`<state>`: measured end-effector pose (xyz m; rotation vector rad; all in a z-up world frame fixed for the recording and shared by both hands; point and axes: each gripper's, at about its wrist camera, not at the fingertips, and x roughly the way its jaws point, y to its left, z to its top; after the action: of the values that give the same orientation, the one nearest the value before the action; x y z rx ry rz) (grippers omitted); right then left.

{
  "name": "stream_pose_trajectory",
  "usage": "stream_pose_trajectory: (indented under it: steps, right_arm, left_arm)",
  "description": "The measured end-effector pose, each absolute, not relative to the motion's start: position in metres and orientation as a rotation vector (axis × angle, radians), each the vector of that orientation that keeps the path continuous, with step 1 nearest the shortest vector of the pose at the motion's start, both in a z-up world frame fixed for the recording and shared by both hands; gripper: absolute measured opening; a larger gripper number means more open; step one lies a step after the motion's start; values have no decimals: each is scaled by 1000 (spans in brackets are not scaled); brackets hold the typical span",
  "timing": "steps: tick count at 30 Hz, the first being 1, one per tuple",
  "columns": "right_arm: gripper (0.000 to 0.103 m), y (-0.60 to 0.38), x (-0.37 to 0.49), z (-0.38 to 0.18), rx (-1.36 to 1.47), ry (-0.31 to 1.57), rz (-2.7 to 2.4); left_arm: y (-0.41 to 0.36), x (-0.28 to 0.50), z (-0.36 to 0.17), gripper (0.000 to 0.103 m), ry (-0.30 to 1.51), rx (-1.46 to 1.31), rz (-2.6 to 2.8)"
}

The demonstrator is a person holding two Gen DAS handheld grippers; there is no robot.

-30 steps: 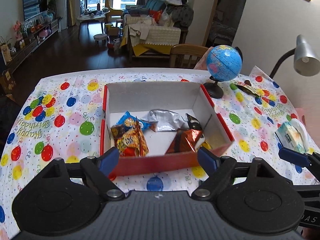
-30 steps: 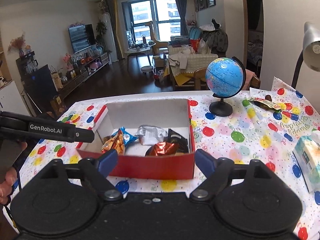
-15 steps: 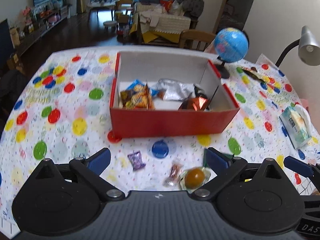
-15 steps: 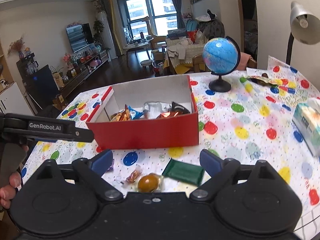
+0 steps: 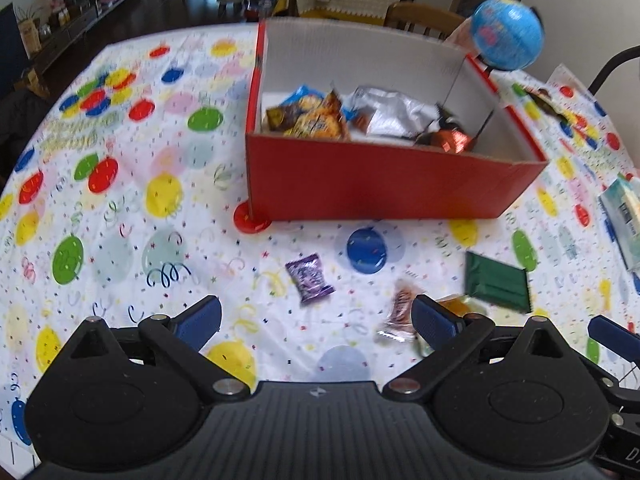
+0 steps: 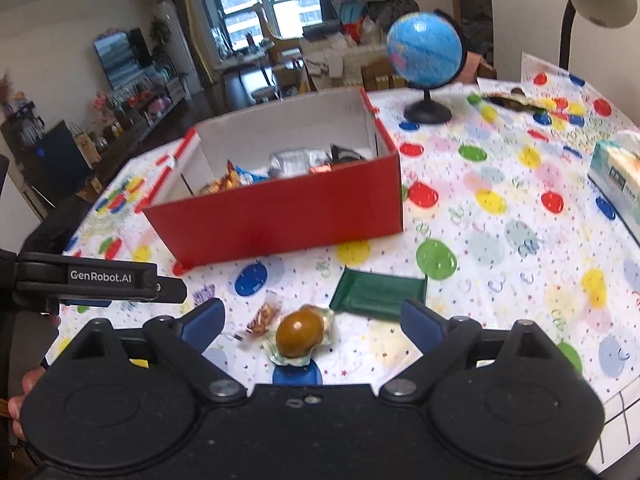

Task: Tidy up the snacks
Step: 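Pull both tools back from the box toward the remaining snacks, then grasp the purple candy with left tool while right grasps the round chocolate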

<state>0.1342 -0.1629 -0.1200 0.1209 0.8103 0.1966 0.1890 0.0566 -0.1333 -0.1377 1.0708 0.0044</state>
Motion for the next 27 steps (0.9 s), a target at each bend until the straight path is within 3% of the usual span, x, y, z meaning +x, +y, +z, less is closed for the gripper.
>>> stream_pose_trajectory:
  steps: [19, 25, 27]
  right_arm:
    - [77, -144, 173, -165, 139, 978, 165]
    - [72, -141, 183, -176, 163, 1008, 161]
    - [71, -141, 186, -179, 171, 1019, 156]
  left_arm:
    - [69, 229, -186, 100, 1167, -146, 88]
    - [69, 239, -193, 92, 1181, -147, 95]
    - [69, 243, -197, 82, 1197, -153, 102]
